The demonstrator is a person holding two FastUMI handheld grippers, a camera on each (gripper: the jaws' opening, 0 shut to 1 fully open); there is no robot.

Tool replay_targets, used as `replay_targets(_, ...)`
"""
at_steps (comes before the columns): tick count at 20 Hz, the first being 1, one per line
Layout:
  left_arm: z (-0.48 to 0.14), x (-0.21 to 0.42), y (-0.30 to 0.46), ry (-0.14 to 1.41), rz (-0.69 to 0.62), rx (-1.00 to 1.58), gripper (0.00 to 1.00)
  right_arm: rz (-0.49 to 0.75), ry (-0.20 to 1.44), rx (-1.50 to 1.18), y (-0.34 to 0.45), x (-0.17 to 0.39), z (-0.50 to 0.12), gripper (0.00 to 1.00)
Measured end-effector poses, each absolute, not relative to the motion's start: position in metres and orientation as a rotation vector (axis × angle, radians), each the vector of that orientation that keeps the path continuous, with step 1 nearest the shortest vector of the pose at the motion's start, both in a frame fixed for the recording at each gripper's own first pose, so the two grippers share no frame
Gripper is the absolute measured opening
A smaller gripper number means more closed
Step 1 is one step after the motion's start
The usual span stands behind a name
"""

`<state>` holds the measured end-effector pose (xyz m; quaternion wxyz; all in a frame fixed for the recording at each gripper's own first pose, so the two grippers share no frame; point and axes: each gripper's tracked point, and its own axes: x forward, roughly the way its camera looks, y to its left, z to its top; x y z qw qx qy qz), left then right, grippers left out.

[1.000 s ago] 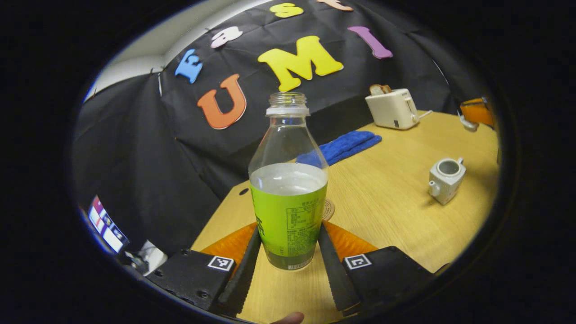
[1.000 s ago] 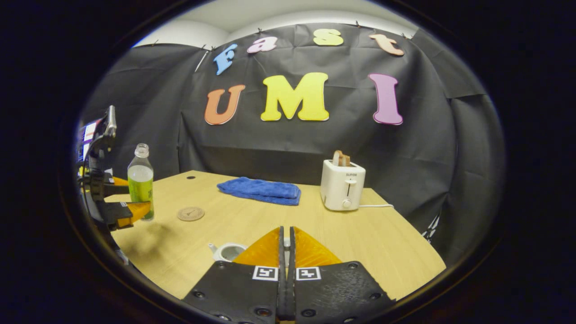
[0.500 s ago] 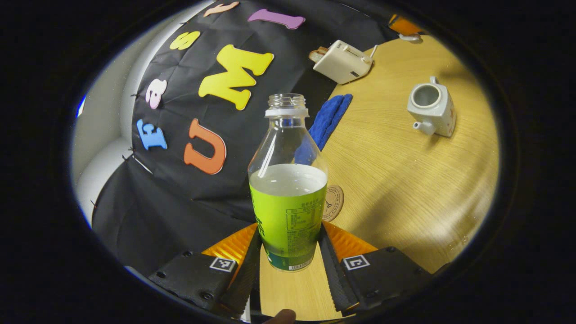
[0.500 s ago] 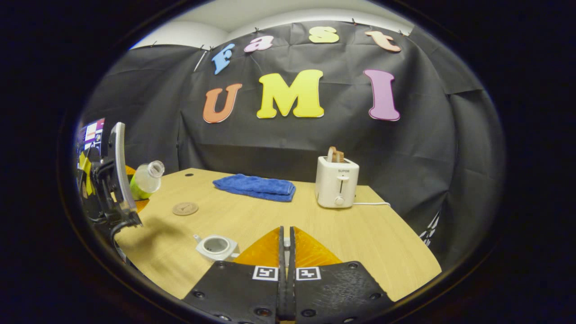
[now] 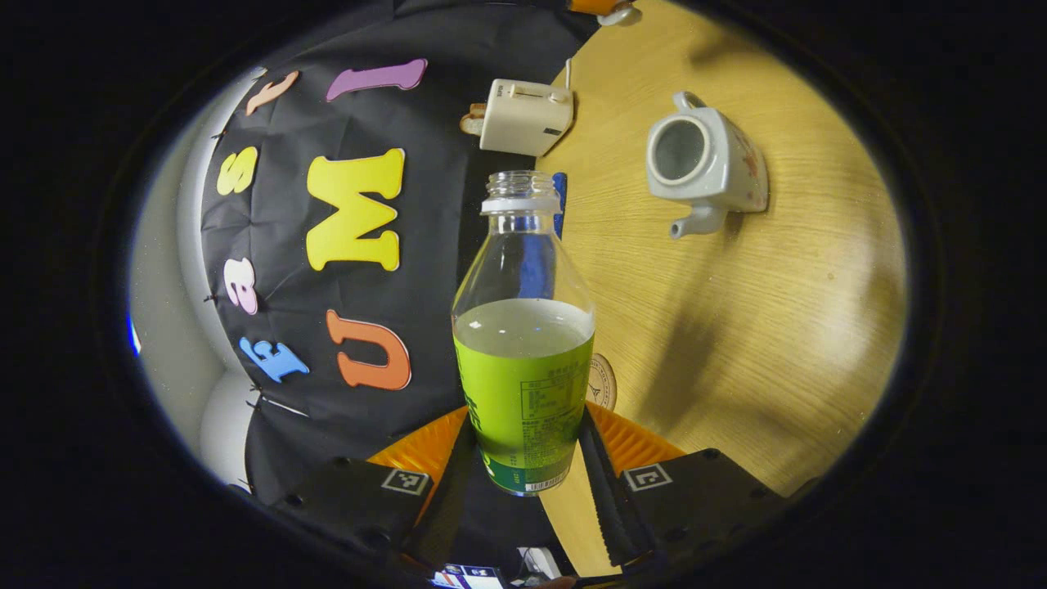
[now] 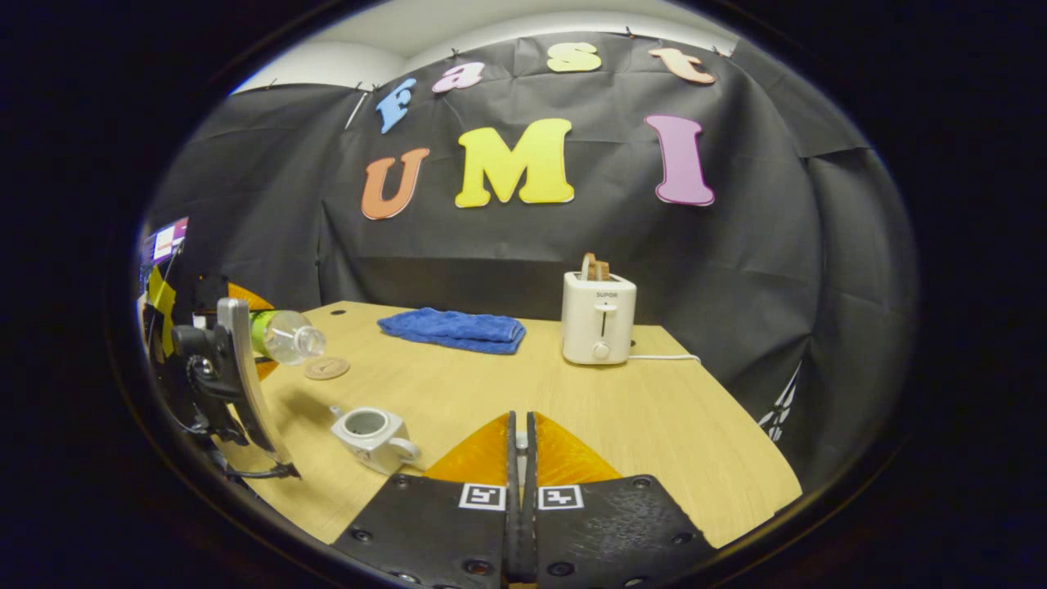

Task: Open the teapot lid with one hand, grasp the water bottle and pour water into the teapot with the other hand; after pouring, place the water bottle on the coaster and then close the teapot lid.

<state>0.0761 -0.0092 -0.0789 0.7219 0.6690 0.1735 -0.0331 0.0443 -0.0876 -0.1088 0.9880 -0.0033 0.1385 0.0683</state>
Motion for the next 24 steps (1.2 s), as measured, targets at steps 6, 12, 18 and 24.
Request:
replay_targets(6,-0.076,0.072,-0.023,0.372,-0.107,1.648,0.71,0.129,0.278,-0.003,-0.095,0.042,-0.111,0.0)
replay_targets(12,-0.068,0.084,-0.032,0.333,-0.094,1.79,0.71,0.121,0.278,-0.001,-0.101,0.039,-0.112,0.0)
replay_targets(18,-0.058,0.087,-0.04,0.29,-0.085,1.902,0.71,0.119,0.276,0.007,-0.105,0.041,-0.112,0.0)
replay_targets(24,-0.044,0.091,-0.046,0.227,-0.051,1.975,0.71,0.123,0.273,0.007,-0.104,0.04,-0.112,0.0)
